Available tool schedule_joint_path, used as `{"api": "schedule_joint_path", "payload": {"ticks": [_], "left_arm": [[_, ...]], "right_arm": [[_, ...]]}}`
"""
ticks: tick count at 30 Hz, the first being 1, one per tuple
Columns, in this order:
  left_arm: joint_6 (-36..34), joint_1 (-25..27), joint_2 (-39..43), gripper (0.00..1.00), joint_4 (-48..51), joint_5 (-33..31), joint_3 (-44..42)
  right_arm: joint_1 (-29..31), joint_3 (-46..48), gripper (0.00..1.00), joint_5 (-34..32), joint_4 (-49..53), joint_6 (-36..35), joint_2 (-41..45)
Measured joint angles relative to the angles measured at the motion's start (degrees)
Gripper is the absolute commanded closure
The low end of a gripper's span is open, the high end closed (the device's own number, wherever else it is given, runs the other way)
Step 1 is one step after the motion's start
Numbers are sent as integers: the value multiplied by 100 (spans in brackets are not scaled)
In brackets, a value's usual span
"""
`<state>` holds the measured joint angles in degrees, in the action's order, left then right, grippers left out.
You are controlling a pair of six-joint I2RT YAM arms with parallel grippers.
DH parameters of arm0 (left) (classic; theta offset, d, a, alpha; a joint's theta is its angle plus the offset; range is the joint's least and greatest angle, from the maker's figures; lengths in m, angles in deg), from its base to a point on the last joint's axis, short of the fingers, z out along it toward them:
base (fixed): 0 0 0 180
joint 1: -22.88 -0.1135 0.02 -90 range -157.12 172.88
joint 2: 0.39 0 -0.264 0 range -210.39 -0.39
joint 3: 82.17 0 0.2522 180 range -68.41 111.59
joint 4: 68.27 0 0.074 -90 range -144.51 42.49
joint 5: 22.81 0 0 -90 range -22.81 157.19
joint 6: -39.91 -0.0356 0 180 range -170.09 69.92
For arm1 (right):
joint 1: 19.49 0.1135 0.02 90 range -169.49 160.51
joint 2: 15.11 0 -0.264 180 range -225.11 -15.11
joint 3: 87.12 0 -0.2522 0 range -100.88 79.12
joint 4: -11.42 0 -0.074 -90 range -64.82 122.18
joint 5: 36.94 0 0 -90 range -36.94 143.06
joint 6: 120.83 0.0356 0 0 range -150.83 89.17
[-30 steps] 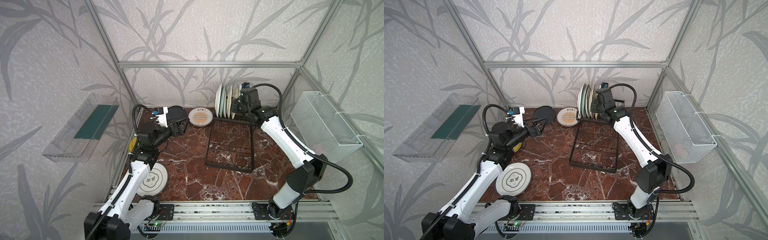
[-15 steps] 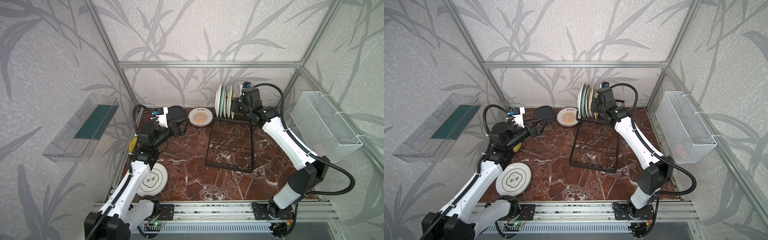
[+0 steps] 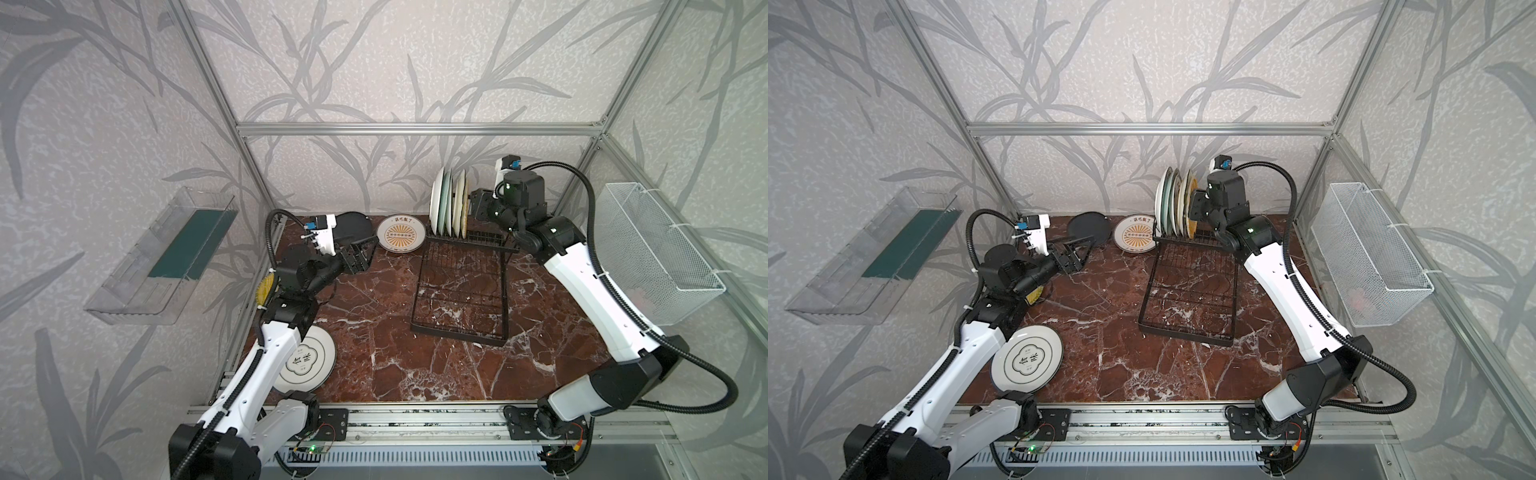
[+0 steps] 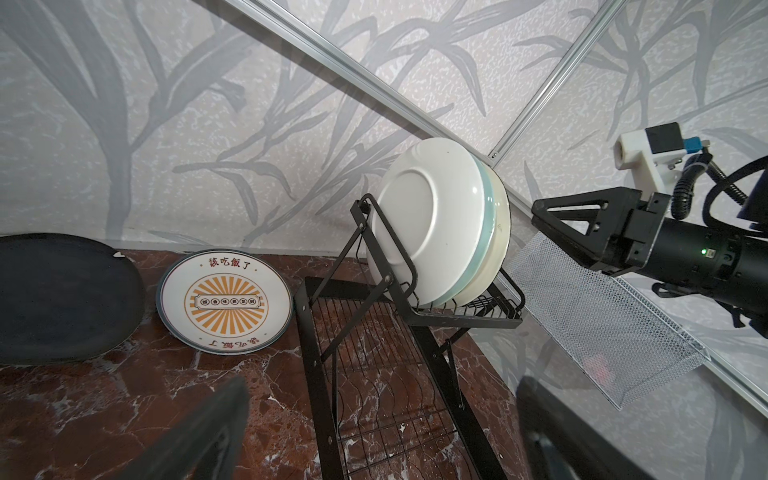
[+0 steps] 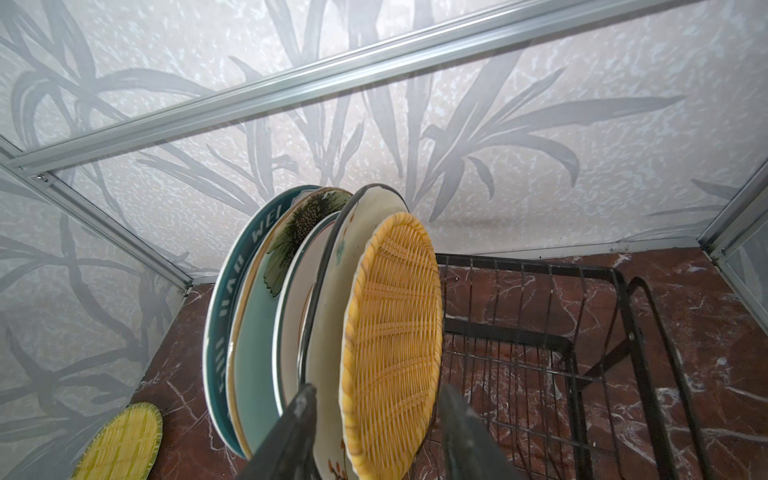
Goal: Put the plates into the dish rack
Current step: 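Open and withdraw the right gripper while the left moves toward the green-rimmed tray, then close the left gripper on the green-rimmed tray rim while the right hovers over the rack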
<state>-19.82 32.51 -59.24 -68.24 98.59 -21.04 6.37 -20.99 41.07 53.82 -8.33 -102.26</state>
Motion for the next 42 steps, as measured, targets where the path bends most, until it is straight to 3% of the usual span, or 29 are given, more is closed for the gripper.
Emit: {"api": "schedule_joint_path", "payload": {"ticks": [7,14,18,23,28,37,42], "left_arm": [[98,0,-138,1,85,-162,0],[850,-164,-223,3,879,-962,-72],[1690,-874,-203,7,1298,-1283,-540],[2710,-1845,-269,18,1443,-1423,-1300],[3482,-2389,-623,24,1255,-1550,-1620],[3908,-3366,-693,29,1178,-2245,-1692],[3893,-3967,-870,30,1202,-2299,-1733]], "right_arm": [[0,605,23,111,-76,-142,667],[-4,1467,0,337,-164,-463,1325],[-4,1893,1,640,-264,-640,1663],[4,2474,1,1117,-684,-645,1939],[203,3062,1,1438,-1078,-516,2037],[599,3421,1,1864,-1552,-286,2031],[774,3504,1,2009,-1696,-247,1982]]}}
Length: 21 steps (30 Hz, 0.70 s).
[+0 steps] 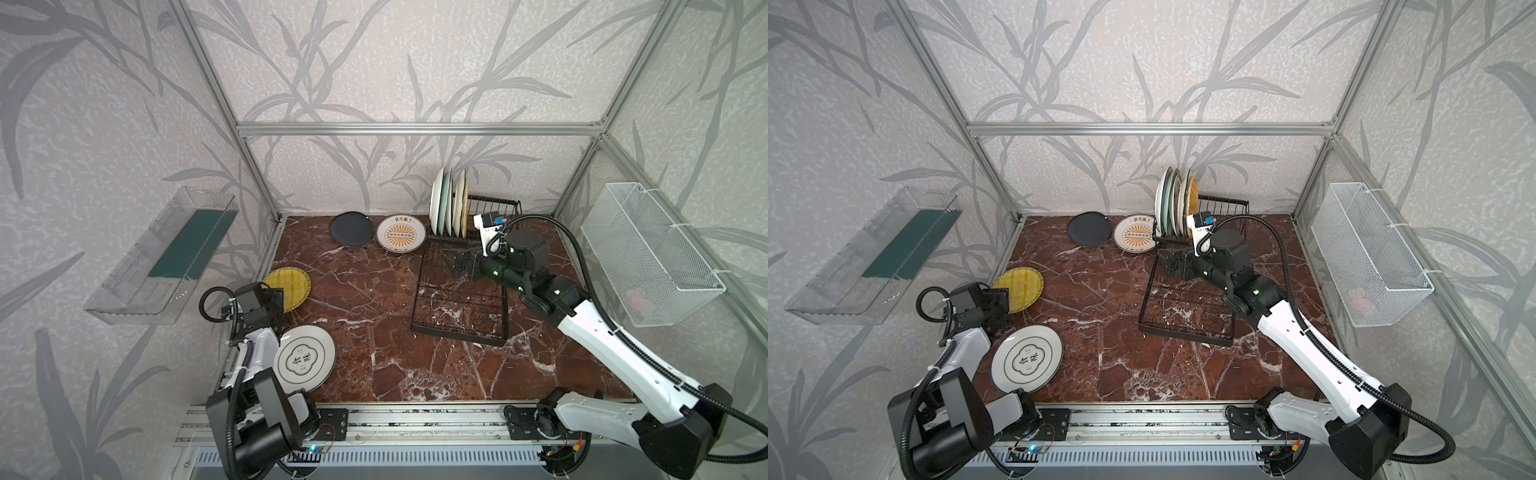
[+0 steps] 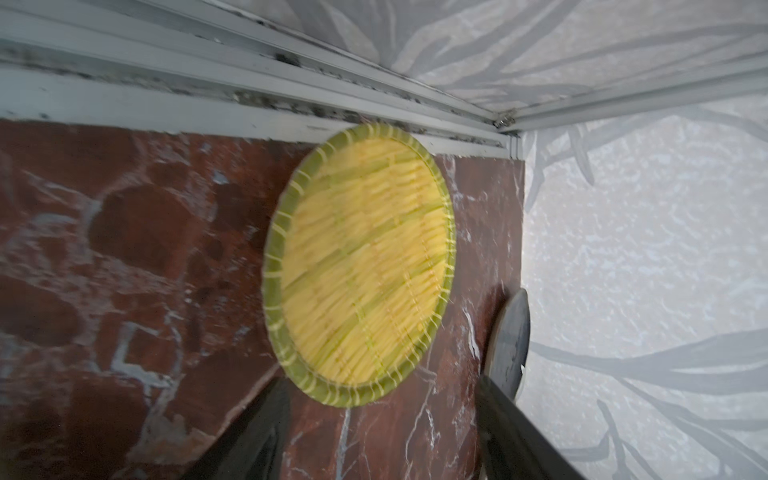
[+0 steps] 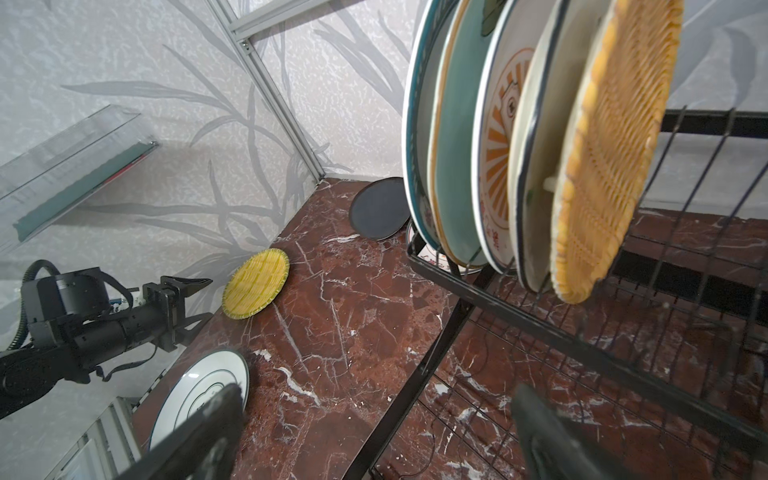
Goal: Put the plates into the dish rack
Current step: 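Close the left gripper on the green-rimmed tray rim while the right hovers over the rack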
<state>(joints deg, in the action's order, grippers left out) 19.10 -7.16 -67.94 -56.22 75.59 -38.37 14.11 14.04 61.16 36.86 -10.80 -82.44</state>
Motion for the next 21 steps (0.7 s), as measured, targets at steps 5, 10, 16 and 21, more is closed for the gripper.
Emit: {"api": "schedule_joint_path", "payload": {"ticks": [5,10,16,21], "left_arm": [[-52,-570,-496,33,-175,212,-50],[-144,-903,-977,34,-433,551,-120],[-308,-984,-1591,34,-868,1067,2],[-372,-984,-2013,34,-1340,1379,157]], "right_arm": [[229,66,1,98,-120,-17,-127],[586,98,1,105,-142,-109,-321],[815,254,1,149,-249,-144,-476],[905,323,1,149,-343,-144,-529]]}}
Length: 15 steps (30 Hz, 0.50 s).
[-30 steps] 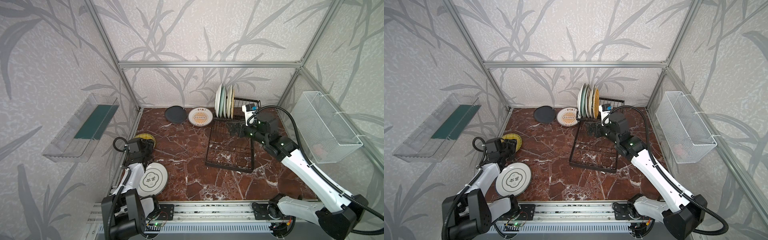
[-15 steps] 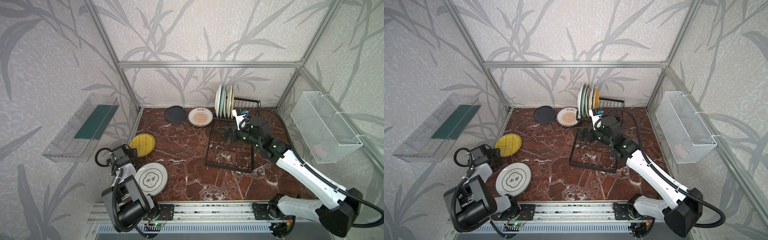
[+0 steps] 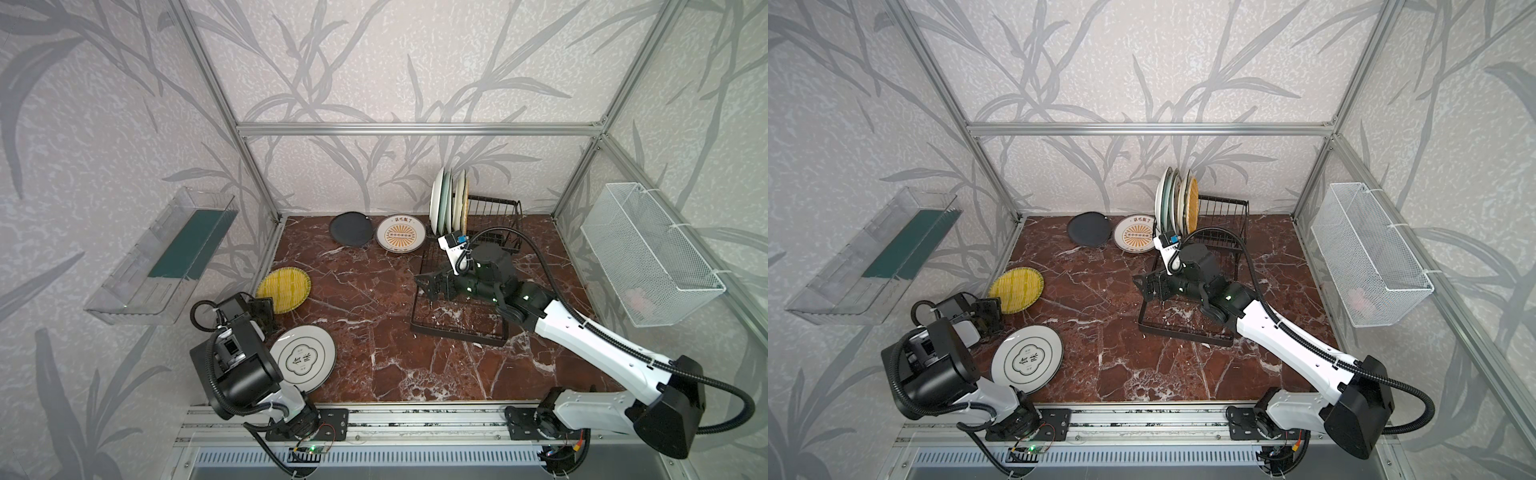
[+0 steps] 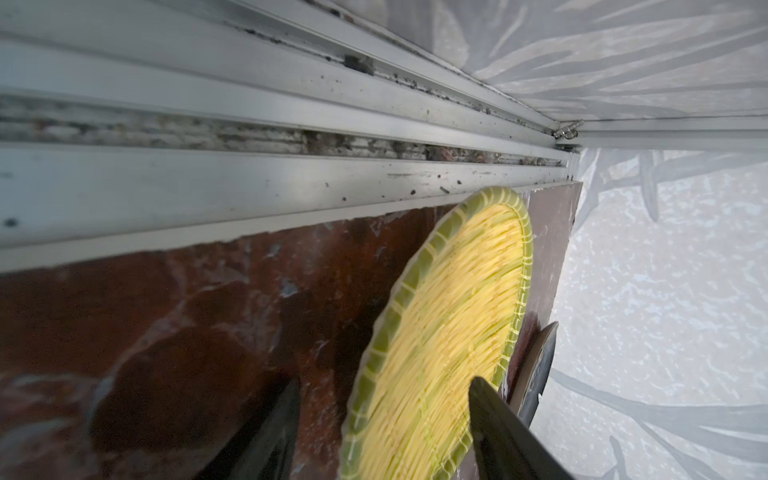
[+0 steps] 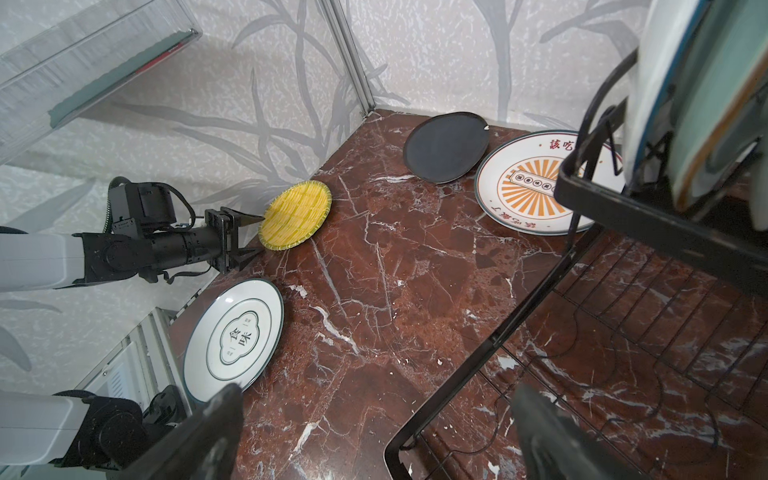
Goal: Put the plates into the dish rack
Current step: 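Close the left gripper on the green-rimmed tray rim while the right hovers over the rack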
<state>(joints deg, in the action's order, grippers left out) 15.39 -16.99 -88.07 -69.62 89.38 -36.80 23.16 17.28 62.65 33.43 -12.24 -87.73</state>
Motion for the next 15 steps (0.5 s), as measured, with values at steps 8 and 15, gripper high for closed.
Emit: {"api": "schedule_joint_path", "payload": {"ticks": [8,15], "left_arm": [[-122,17,-544,47,-348,310,302],[-96,70,-955,70,-656,474,442]], "right_arm": [[48,140,1,15,-118,4,-13],[52,162,1,50,-179,44,-22]]}}
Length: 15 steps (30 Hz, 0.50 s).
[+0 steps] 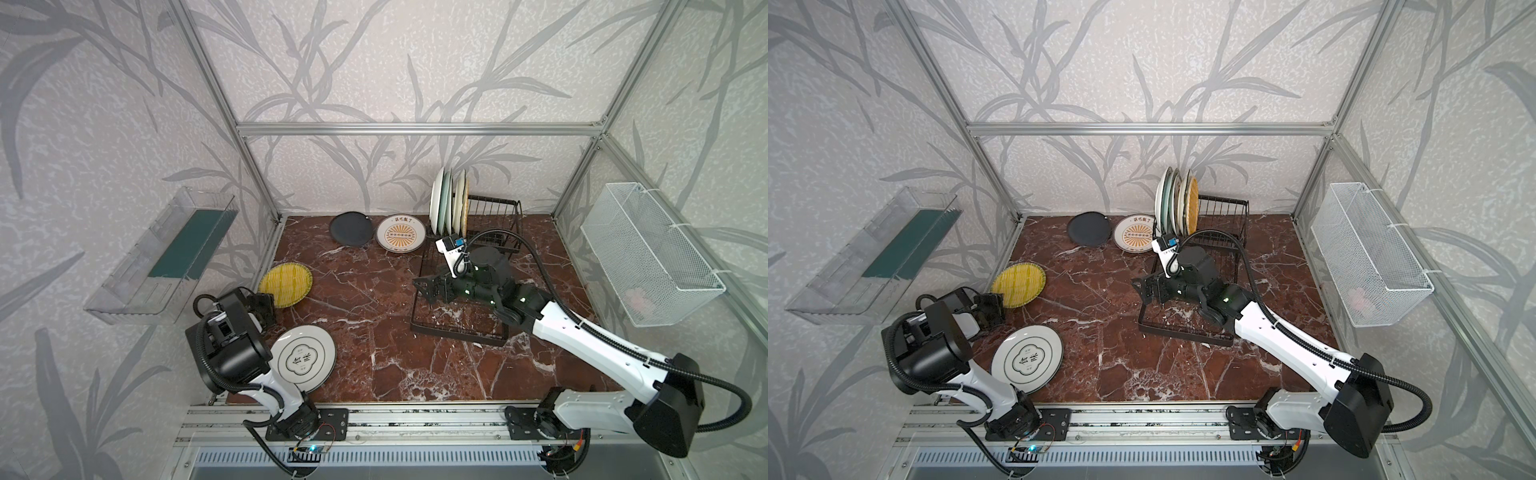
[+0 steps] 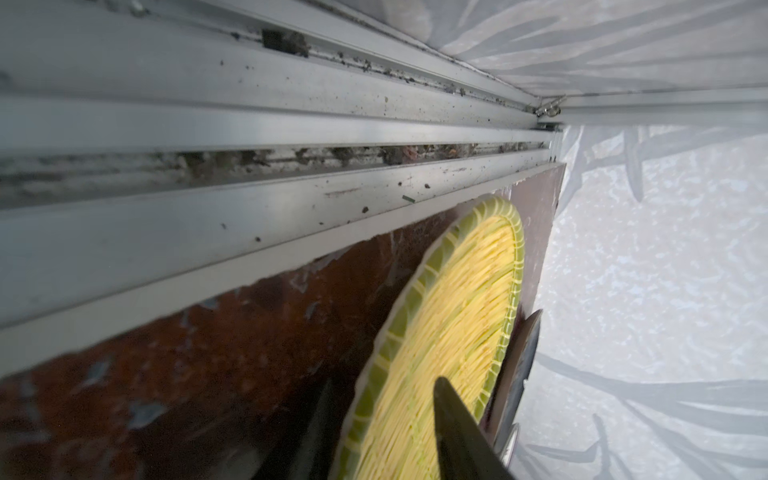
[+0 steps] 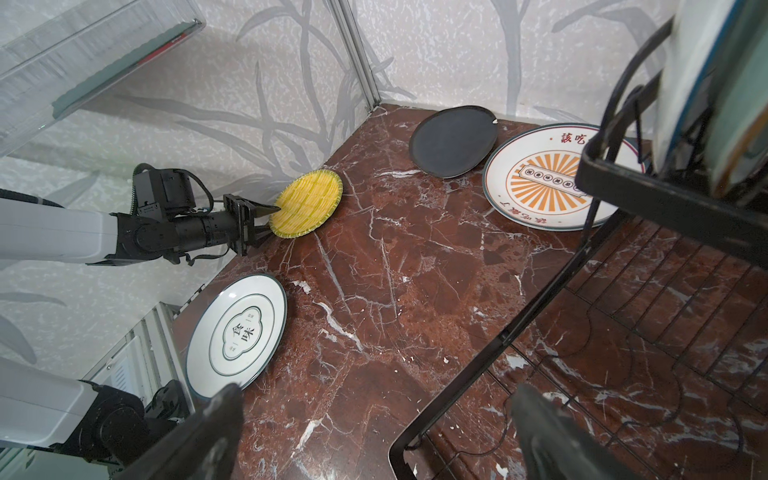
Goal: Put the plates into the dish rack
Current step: 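Close the left gripper on the green-rimmed tray rim while the right hovers over the rack, then tilt the green-rimmed yellow tray upright with the left gripper while the right approaches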
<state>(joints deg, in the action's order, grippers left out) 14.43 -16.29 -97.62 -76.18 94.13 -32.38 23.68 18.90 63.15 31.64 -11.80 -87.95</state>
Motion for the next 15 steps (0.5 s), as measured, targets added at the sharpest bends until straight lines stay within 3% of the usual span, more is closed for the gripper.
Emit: {"api": "schedule_joint_path", "payload": {"ticks": [6,15], "left_arm": [[39,13,-240,98,-378,199,39],[210,129,-269,100,-730,315,59]], "right_arm": [[0,31,1,7,-26,90,-17],[2,74,1,-61,-24,105,-17]]}}
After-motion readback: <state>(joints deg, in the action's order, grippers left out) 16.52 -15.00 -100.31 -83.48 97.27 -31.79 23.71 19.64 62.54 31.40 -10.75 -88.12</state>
